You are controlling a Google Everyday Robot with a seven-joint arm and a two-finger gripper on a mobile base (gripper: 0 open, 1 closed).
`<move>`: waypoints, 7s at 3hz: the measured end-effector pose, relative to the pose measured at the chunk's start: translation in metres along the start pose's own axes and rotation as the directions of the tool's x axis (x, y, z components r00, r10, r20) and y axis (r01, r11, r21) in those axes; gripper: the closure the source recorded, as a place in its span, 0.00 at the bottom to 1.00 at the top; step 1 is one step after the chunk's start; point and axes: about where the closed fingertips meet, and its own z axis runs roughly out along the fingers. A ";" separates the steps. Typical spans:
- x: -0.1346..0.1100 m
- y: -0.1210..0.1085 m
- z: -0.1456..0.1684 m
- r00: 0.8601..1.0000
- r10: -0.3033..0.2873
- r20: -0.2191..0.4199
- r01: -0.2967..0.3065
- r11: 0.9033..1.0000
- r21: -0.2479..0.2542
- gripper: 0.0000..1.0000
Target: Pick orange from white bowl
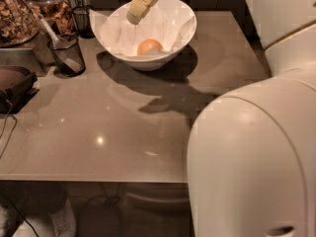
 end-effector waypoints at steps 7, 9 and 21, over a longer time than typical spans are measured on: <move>0.002 -0.060 0.099 0.982 0.153 -0.108 -0.145 0.986 0.077 0.00; 0.020 -0.067 0.118 0.975 0.173 -0.139 -0.165 0.984 0.062 0.07; 0.032 -0.045 0.178 0.972 0.150 -0.178 -0.165 0.984 -0.071 1.00</move>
Offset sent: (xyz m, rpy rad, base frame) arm 0.0459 -0.0053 -0.0045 -0.0438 -0.0147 -0.1820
